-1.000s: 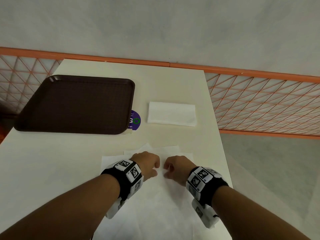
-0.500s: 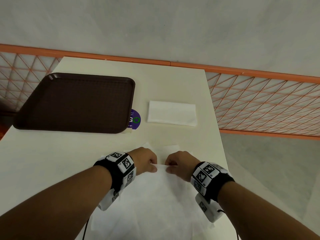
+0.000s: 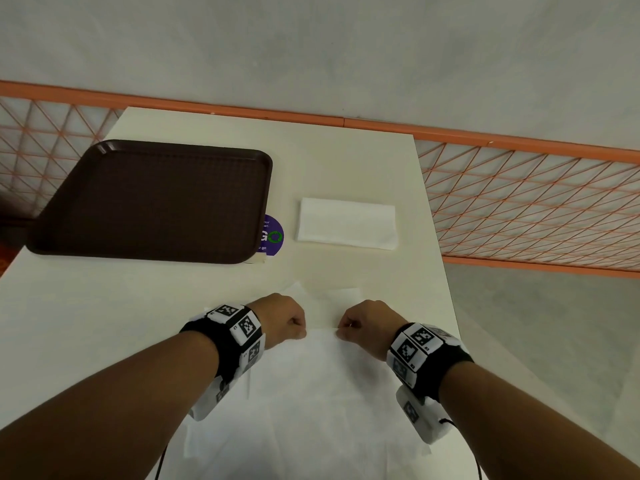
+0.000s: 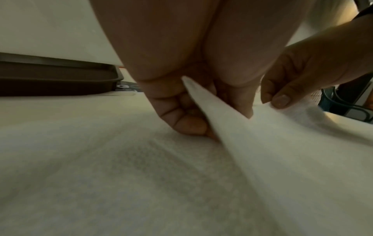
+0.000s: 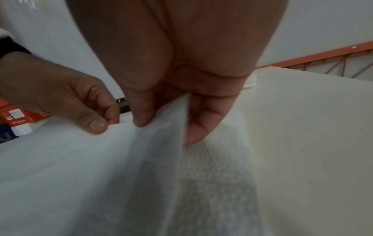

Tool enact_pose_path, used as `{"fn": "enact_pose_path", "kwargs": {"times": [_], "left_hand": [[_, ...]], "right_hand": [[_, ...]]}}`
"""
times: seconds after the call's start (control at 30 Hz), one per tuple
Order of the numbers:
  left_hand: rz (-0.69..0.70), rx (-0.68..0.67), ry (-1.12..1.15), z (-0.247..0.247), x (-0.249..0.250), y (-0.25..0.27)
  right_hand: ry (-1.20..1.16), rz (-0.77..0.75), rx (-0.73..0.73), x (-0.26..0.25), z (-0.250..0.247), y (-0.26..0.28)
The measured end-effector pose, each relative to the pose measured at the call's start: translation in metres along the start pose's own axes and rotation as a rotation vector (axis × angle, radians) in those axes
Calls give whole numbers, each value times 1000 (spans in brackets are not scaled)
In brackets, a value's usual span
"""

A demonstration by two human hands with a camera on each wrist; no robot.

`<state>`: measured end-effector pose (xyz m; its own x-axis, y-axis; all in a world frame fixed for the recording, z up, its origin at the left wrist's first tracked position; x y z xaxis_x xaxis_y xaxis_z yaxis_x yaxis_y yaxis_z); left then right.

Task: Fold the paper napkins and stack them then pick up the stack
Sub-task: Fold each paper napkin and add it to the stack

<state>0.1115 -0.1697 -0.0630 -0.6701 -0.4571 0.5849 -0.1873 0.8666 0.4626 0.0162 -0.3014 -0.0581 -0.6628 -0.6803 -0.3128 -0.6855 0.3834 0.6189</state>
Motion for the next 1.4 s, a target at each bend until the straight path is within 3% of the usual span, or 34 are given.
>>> {"fn": "enact_pose_path", "kwargs": {"times": [0.47,0.8,0.9,1.0,1.1,1.27,1.4], "left_hand": [[-168,133,-42,-3,-28,29],[-265,244,13,-2,-32,38],[-220,330,110,-5,-26,42],[-113,327,114,-13,-10,42],[11,292,58,-23,14,38],[129,355,138,-40,37,39],[63,469,403,-47,18,41]], "right_hand": [[-43,221,63,46,-3,7],[92,388,209,59,-13,20],[56,280,257,51,-14,21],[19,59,162,32,-2,22],[-8,-47,62,12,4,24],[-127,-53,40,5,-12,22],[-219,16,2,30,-24,24]]}}
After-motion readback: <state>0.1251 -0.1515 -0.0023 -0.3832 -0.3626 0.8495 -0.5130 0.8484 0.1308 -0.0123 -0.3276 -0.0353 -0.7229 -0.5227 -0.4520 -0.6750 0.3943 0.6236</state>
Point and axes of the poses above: each hand's wrist, its own y-axis away from the middle knuckle, its own z-axis out of the palm, x = y × z, the point moved 6 cm from there along -y, towards the middle knuckle, and after that the axes turned 15 degrees about z, right-handed, at the moved point
